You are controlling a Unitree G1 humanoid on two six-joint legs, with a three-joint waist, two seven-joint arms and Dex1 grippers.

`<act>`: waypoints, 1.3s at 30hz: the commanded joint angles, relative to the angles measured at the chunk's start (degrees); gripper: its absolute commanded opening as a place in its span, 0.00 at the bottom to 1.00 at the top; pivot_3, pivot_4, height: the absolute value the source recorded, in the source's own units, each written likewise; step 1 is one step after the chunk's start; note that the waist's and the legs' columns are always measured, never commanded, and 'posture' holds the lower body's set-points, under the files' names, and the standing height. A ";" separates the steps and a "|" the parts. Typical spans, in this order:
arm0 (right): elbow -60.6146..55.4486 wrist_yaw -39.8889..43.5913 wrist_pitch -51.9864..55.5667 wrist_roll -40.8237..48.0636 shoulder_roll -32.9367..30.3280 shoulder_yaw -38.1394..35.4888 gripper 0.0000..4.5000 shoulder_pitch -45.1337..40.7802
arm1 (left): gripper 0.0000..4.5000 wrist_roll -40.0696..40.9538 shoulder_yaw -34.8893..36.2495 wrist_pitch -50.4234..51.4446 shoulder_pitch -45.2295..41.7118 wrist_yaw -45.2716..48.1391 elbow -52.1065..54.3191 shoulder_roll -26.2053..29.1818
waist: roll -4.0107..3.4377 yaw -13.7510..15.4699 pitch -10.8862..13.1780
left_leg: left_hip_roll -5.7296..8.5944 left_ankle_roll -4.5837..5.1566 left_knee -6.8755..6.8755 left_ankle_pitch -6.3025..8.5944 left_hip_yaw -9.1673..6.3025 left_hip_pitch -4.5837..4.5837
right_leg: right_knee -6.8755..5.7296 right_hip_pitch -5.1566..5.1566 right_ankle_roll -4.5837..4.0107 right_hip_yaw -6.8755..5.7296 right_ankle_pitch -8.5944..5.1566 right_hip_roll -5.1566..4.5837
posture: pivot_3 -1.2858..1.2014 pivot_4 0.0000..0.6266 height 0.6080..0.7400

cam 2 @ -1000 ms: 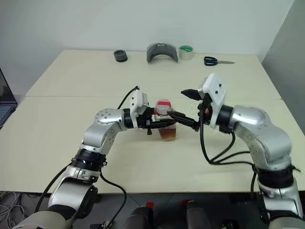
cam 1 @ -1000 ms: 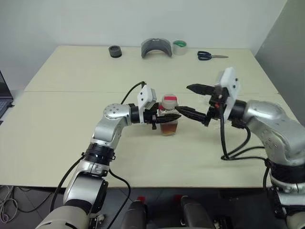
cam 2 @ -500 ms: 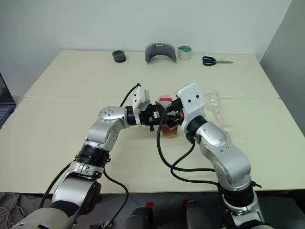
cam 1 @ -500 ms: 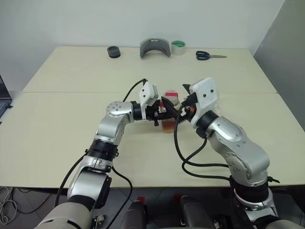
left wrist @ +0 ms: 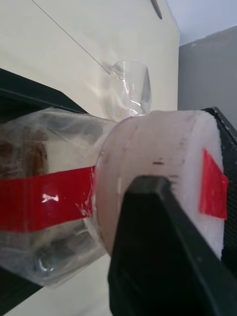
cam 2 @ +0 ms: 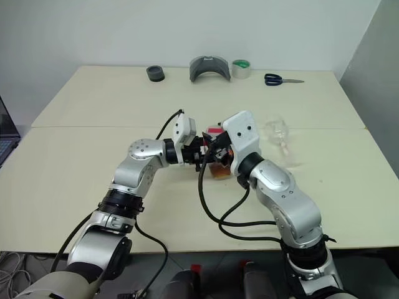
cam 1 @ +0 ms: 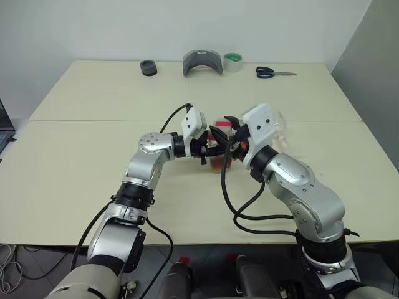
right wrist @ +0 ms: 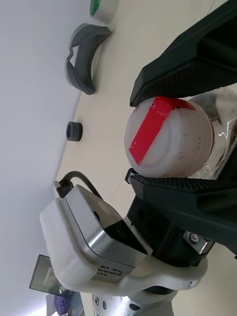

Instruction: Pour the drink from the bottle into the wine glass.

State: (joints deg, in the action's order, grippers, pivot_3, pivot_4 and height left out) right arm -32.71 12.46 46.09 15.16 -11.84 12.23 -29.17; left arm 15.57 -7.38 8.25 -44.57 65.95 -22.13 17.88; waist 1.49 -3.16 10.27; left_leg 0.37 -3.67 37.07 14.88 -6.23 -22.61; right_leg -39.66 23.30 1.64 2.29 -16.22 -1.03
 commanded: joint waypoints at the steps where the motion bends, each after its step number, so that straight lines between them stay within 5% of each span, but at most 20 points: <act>1: 2.68 11.55 -4.77 3.21 -5.54 -1.20 0.41 -2.78 | 0.39 1.61 0.64 -0.49 -1.07 2.10 2.59 0.62 | 0.00 -0.01 0.00 | 0.01 0.00 0.00 0.00 0.01 0.00 | 0.00 0.00 0.00 0.00 0.00 0.00 | 0.52 0.24 1.00; 6: 16.53 36.71 -8.68 12.62 -16.07 -4.15 0.41 -11.27 | 0.39 2.65 0.31 0.64 -1.21 5.52 3.42 1.12 | -0.02 -0.08 0.02 | 0.01 0.02 -0.01 0.00 0.01 0.02 | 0.07 -0.06 0.00 -0.04 0.00 0.01 | 0.52 0.24 1.00; 10: 24.66 41.13 -7.52 13.48 -18.19 -4.67 0.41 -15.73 | 0.39 2.71 0.48 1.09 -1.05 5.71 4.01 1.26 | -0.03 -0.20 0.03 | -0.04 0.03 -0.02 0.00 0.00 0.05 | 0.06 -0.06 -0.01 -0.04 0.01 0.05 | 0.52 0.24 1.00; 12: 24.62 38.01 -7.99 12.38 -17.53 -5.95 0.41 -15.21 | 0.39 2.58 0.73 1.12 -0.92 4.91 4.00 1.18 | -0.04 -0.17 0.03 | -0.04 0.02 -0.02 0.00 -0.03 0.03 | 0.06 -0.06 -0.01 -0.05 0.00 0.04 | 0.52 0.24 1.00; 13: 24.11 36.42 -8.15 12.22 -17.04 -6.80 0.57 -14.73 | 0.39 2.52 0.86 1.16 -0.85 4.45 4.03 1.11 | -0.03 -0.15 0.03 | -0.03 0.02 0.00 0.00 -0.02 0.00 | 0.05 -0.04 -0.01 -0.04 0.00 0.02 | 0.52 0.24 1.00; 19: 8.91 25.93 -2.40 15.21 -16.75 -12.42 1.00 -8.04 | 0.39 1.85 1.21 0.42 -0.99 2.24 2.90 1.09 | -0.03 0.21 0.03 | 0.00 0.01 0.03 0.00 -0.06 -0.08 | 0.06 0.00 0.00 -0.05 0.01 -0.05 | 0.52 0.24 1.00; 24: -4.65 15.04 1.53 11.90 -13.44 -8.27 1.00 -0.64 | 0.39 1.13 1.73 -0.88 -2.42 0.50 0.33 0.45 | -0.04 0.30 0.03 | 0.00 0.01 0.03 0.00 -0.04 -0.12 | 0.07 0.03 0.00 -0.03 0.00 -0.05 | 0.52 0.24 1.00; 30: -2.92 -1.33 0.14 -0.04 -3.00 -1.88 1.00 -1.25 | 0.39 0.47 1.30 -2.05 -3.29 0.67 -1.23 -0.07 | -0.04 -0.06 0.03 | 0.00 0.00 0.02 -0.01 -0.01 -0.04 | -0.06 0.03 0.00 0.00 0.00 0.00 | 0.52 0.24 1.00; 39: -0.50 -5.18 -0.40 -4.24 2.45 -1.29 1.00 -2.30 | 0.39 -0.28 0.97 -3.05 -3.61 1.18 -2.13 -0.08 | -0.04 -0.01 0.03 | 0.01 0.00 0.02 -0.01 -0.01 -0.06 | -0.02 0.04 0.00 0.00 0.00 -0.01 | 0.52 0.24 1.00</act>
State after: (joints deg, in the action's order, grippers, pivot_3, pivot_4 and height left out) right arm -32.10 7.93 46.60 11.37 -10.03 12.10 -30.25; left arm 15.09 -6.86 6.80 -46.39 66.92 -25.37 17.86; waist 1.46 -3.17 10.30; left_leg 0.37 -3.67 37.08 14.87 -6.24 -22.66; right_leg -39.69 23.34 1.63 2.29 -16.22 -1.04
